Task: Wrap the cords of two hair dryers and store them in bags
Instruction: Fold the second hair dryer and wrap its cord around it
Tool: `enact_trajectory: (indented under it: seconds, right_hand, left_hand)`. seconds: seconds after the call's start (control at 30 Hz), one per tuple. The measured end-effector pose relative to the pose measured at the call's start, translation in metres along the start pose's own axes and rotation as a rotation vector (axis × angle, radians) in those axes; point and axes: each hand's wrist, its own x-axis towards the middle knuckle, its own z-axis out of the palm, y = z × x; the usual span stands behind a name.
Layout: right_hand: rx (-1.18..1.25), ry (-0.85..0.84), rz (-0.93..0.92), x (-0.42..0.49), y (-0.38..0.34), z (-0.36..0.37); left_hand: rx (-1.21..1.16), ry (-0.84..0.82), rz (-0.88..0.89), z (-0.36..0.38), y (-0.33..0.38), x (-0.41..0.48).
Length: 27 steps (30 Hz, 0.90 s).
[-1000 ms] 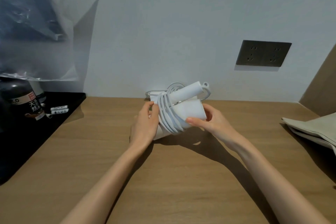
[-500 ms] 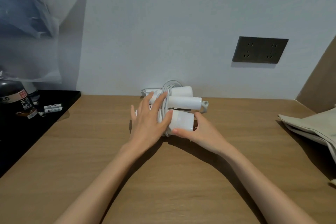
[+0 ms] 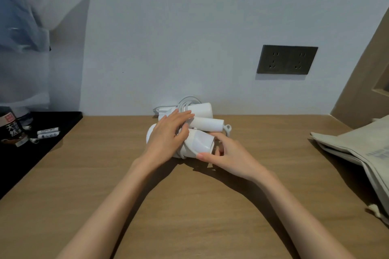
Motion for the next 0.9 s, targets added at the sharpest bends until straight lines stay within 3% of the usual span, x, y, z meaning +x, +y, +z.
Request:
enact_trajectory:
  seconds: [0.27,0.53,0.7,0.9]
  right_hand:
    - [-0.356,0.034,0.003,-0.004,0.006,-0.023]
    - [0.133,0.114,-0.042,-0.005,0.007,-0.040]
    - [0.031,0.182,0.063,-0.002,0.016,-0.036]
    - [0.080,0.176,0.112,-0.002,0.019,-0.040]
  left_hand:
    - [-0.040,-0.025,0.207,0.009,0.003,-0.004]
    - [-0.014,-0.018,0.259,0.009,0.015,-0.016]
    - [0.039,-0.017,0.253,0.012,0.025,-0.017]
    - [0.032,-0.021,0.223,0.010,0.022,-0.017]
